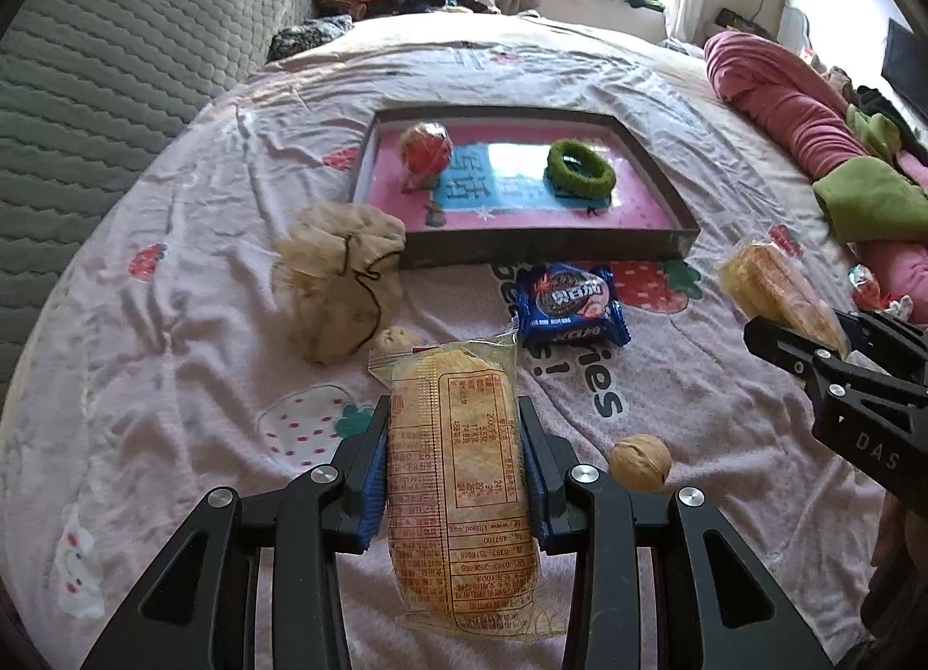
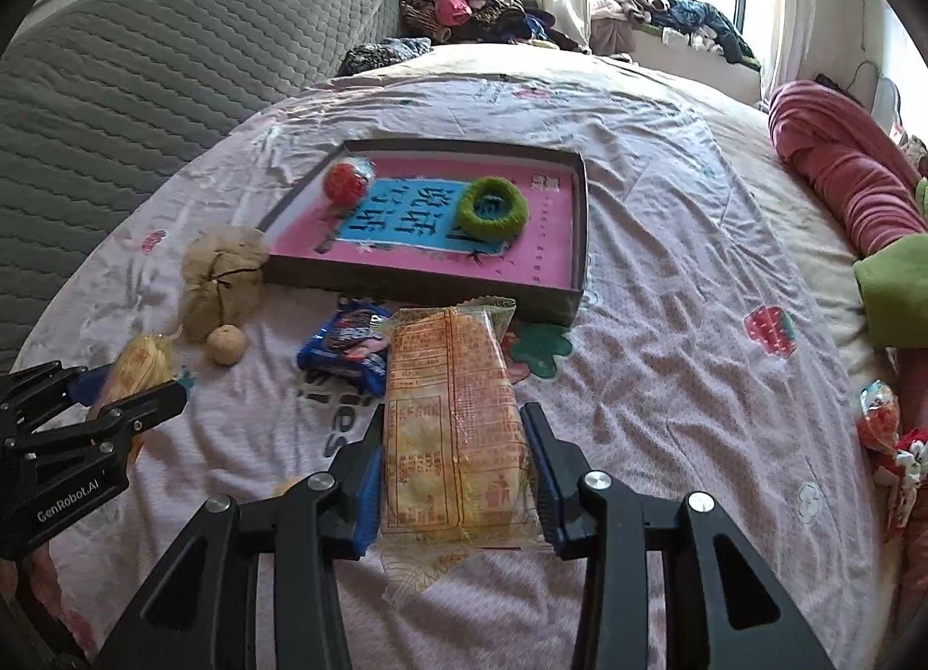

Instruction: Organize objects

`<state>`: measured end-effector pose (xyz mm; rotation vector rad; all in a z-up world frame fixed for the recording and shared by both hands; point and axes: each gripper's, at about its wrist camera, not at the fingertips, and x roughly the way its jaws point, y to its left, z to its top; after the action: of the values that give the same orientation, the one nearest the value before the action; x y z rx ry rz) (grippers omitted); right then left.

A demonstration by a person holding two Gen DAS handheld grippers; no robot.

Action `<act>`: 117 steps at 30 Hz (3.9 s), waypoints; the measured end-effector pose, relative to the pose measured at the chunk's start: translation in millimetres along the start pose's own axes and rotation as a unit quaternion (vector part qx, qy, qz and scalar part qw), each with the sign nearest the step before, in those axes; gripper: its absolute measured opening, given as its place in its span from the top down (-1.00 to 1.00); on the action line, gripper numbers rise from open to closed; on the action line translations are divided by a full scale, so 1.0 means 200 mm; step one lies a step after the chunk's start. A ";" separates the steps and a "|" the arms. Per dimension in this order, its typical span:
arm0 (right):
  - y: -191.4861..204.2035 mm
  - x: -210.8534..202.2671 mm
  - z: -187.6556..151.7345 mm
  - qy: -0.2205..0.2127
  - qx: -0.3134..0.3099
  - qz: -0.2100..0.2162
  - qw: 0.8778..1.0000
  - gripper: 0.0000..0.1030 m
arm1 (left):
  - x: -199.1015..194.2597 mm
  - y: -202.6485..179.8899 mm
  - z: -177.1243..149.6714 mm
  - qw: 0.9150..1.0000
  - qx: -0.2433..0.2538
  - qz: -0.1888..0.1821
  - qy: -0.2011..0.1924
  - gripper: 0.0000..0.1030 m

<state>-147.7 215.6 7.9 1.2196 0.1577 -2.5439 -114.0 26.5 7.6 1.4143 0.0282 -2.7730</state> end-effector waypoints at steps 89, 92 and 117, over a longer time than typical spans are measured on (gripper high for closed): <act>0.26 -0.42 0.57 -0.133 -0.035 -0.011 0.990 0.16 | -0.30 0.05 0.64 0.992 0.005 0.001 -0.127 0.23; 0.23 -0.30 0.58 -0.120 -0.027 -0.007 0.992 0.16 | -0.18 0.03 0.66 0.993 0.008 0.003 -0.119 0.23; 0.01 0.42 0.61 -0.063 -0.005 -0.001 0.998 0.16 | 0.59 -0.01 0.79 0.998 0.006 -0.005 -0.063 0.23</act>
<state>-286.3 165.2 19.4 1.0516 0.1422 -2.6092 -310.6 22.4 4.2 1.2426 0.0152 -2.8683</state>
